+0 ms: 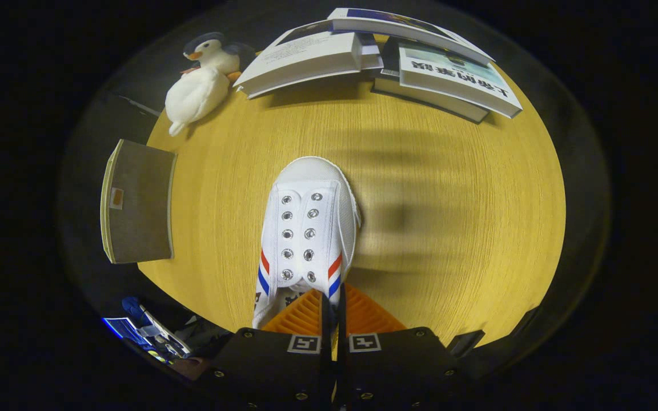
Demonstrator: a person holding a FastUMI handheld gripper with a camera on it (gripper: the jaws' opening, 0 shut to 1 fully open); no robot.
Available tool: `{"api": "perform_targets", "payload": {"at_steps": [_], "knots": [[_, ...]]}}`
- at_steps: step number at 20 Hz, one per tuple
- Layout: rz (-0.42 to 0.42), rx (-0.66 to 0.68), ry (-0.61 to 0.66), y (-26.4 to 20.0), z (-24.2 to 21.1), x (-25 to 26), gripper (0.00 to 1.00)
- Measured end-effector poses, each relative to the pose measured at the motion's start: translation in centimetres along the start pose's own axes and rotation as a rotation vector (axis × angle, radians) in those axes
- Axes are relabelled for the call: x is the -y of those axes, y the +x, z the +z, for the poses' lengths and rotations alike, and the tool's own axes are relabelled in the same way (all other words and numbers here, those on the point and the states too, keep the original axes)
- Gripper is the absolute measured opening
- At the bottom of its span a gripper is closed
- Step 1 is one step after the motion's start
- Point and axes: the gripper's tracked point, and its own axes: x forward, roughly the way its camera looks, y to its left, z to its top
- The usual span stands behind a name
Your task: Open the storage box then place both shoes into the box .Put the left shoe in first, then the right shoe, with the right side of both shoes facing outward in a uniform manner.
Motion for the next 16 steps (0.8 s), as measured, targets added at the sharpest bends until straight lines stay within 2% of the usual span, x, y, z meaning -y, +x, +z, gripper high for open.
{"api": "perform_targets", "payload": {"at_steps": [3, 9, 16], "knots": [[0.037, 0.016, -0.004, -1.6, 0.7, -1.7, 0.04], [0.036, 0.054, -0.079, -5.6, 2.5, -4.9, 0.04], [0.087, 0.086, -0.172, -9.7, 4.7, -11.6, 0.04]]}}
